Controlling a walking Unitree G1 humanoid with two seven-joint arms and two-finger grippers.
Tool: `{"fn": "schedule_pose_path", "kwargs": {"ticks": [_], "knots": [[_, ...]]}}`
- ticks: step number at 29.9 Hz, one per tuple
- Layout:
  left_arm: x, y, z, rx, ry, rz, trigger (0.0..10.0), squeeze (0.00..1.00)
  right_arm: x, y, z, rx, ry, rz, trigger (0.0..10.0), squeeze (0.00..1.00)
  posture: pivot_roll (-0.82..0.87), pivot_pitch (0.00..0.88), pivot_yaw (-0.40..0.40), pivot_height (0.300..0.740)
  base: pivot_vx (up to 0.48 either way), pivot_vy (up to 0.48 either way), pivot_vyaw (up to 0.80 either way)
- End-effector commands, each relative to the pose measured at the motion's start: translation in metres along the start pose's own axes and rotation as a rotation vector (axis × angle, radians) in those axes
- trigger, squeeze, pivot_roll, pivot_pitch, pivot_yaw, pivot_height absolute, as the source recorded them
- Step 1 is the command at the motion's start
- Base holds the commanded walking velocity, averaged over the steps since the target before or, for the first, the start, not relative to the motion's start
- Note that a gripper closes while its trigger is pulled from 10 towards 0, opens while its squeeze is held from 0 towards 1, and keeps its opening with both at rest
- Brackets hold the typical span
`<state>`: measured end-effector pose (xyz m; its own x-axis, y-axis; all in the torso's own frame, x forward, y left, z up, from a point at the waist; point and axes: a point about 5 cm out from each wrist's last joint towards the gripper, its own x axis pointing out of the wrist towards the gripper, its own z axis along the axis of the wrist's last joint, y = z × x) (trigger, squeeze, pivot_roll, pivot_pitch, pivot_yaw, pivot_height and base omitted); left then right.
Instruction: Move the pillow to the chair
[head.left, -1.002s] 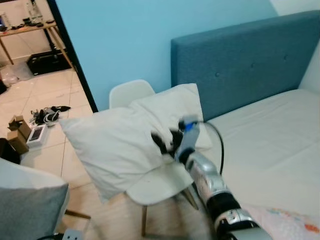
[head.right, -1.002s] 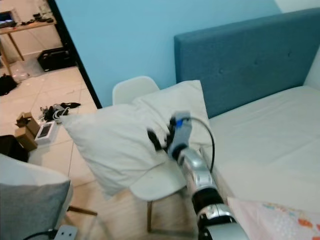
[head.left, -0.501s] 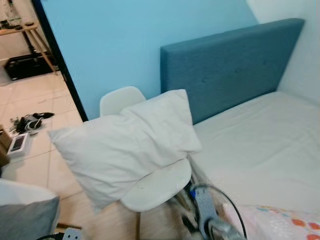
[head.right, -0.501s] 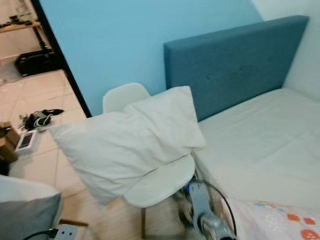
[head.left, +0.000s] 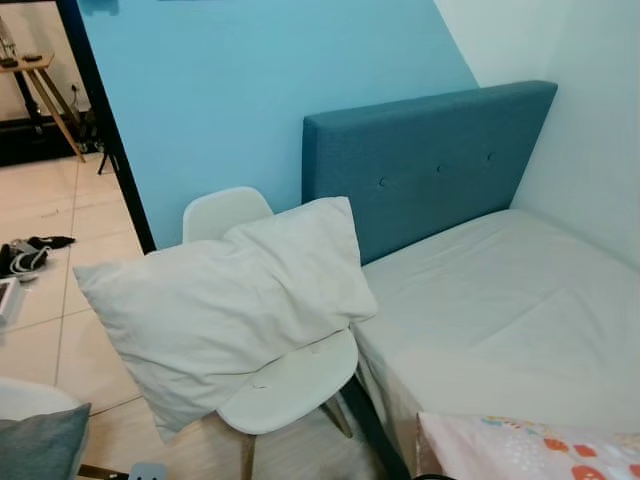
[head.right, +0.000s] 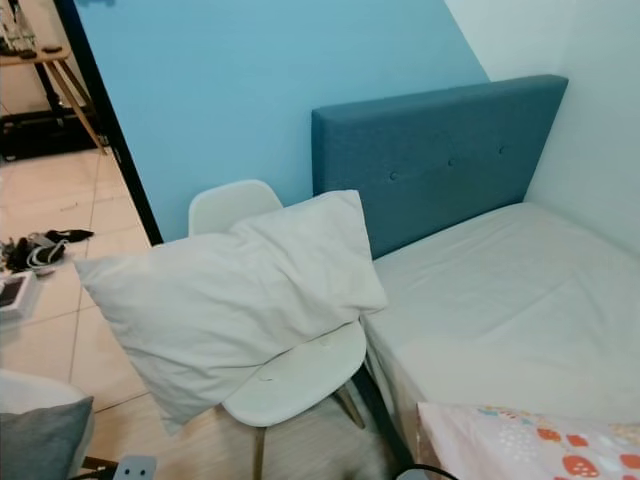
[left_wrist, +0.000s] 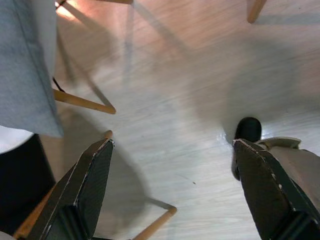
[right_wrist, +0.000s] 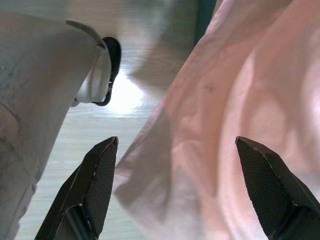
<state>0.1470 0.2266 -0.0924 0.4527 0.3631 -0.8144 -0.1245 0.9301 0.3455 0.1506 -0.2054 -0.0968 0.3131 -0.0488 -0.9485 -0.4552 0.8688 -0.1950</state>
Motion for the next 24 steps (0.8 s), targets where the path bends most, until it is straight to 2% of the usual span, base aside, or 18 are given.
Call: {"fn": "schedule_pose_path", "kwargs": {"ticks": [1,9,14,16,24], "knots": [[-0.001,-0.001,-0.006,-0.018,0.021,0.007,10.0,0.00,0.000,-0.001,0.011,-0.027,-0.024,-0.012,10.0,0.00,-0.13,0.026,-0.091,0.740,0.000,0.000,0.00],[-0.002,0.000,-0.014,0.023,0.032,0.000,10.0,0.00,-0.001,-0.001,0.033,-0.030,-0.077,-0.044,10.0,0.00,-0.10,0.030,-0.089,0.740,0.000,0.000,0.00],[-0.003,0.003,-0.022,0.036,0.051,0.005,10.0,0.00,-0.001,0.002,0.046,-0.011,-0.106,-0.067,10.0,0.00,-0.10,0.036,-0.081,0.740,-0.373,0.000,-0.63],[-0.003,0.004,-0.024,0.043,0.057,0.004,10.0,0.00,-0.001,0.005,0.051,-0.012,-0.117,-0.065,10.0,0.00,-0.10,0.038,-0.077,0.740,-0.435,0.000,0.00],[-0.003,0.006,-0.026,0.073,0.059,-0.008,10.0,0.00,-0.001,-0.003,0.041,-0.014,-0.099,-0.065,10.0,0.00,-0.11,0.032,-0.064,0.740,-0.438,0.000,0.00]]}}
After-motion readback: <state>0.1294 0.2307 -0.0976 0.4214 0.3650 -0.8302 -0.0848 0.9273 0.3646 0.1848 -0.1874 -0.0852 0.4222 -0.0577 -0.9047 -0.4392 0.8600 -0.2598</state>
